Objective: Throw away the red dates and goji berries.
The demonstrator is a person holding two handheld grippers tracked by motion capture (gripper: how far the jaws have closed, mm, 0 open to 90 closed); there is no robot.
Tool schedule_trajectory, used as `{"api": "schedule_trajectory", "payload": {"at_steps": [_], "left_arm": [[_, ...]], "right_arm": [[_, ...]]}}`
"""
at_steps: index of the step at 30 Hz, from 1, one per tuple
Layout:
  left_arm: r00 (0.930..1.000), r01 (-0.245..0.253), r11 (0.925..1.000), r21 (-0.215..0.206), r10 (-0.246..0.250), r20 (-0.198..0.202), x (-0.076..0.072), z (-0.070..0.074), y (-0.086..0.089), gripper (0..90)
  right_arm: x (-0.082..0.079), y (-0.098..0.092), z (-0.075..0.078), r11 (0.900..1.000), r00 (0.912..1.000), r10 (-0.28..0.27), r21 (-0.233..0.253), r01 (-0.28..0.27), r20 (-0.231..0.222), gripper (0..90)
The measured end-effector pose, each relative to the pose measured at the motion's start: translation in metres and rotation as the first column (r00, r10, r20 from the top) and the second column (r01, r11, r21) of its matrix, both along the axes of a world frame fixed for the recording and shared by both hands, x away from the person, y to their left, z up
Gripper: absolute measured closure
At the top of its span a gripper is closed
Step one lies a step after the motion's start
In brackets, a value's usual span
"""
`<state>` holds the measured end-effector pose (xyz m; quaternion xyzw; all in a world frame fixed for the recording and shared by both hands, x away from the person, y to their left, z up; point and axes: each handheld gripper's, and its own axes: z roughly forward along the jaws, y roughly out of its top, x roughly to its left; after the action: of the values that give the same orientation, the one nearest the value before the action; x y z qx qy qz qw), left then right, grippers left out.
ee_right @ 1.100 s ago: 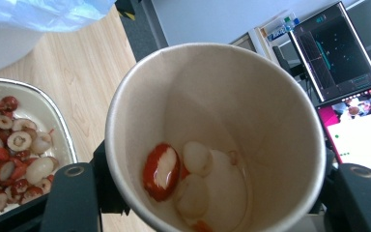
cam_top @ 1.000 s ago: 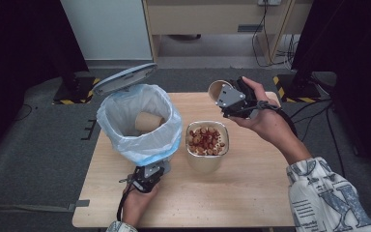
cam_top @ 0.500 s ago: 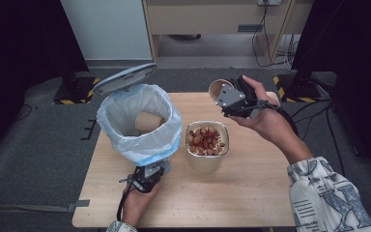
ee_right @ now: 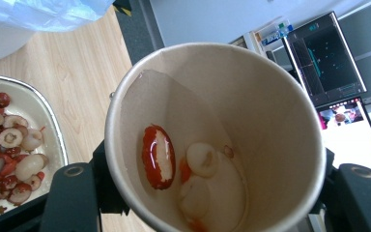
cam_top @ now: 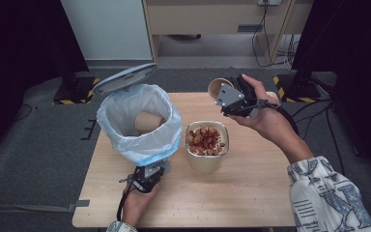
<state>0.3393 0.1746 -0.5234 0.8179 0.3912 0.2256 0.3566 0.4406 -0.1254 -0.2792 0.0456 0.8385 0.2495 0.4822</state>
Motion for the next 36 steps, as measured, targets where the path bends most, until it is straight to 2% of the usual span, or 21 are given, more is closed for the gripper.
{"api": "schedule_trajectory", "payload": {"at_steps": [4, 10, 14, 22, 26, 36], "left_arm": [[1.0, 0.001, 1.0, 0.0, -0.001, 0.0, 0.0001, 0.0, 0.0, 89.4], [1.0, 0.003, 1.0, 0.002, -0.003, -0.001, 0.0, 0.0001, 0.0, 89.3], [1.0, 0.002, 1.0, -0.001, -0.002, -0.002, 0.0, 0.0001, 0.0001, 89.4], [1.0, 0.002, 1.0, -0.001, -0.002, -0.001, 0.0001, 0.0, -0.0001, 89.4], [1.0, 0.002, 1.0, 0.0, -0.002, 0.0, 0.0001, 0.0, -0.0001, 89.4], [1.0, 0.001, 1.0, 0.001, -0.001, 0.001, 0.0, 0.0, -0.0002, 89.4]], "right_arm": [[-0.0022, 0.0026, 0.0029, 1.0, 0.9999, 0.004, -0.025, -0.003, 0.016, 33.5], [-0.0058, 0.0092, 0.0019, 0.994, 0.9979, 0.027, -0.105, -0.021, 0.058, 33.5], [-0.004, 0.0094, -0.0016, 0.992, 0.9978, 0.022, -0.128, -0.014, 0.062, 33.4], [-0.0029, 0.0063, -0.0022, 0.993, 0.9982, 0.019, -0.117, -0.012, 0.057, 33.2], [-0.0018, 0.0039, -0.0004, 0.996, 0.9988, 0.02, -0.086, -0.016, 0.045, 33.2], [0.0003, 0.0014, -0.0015, 0.997, 0.999, 0.018, -0.078, -0.015, 0.04, 33.1]]}}
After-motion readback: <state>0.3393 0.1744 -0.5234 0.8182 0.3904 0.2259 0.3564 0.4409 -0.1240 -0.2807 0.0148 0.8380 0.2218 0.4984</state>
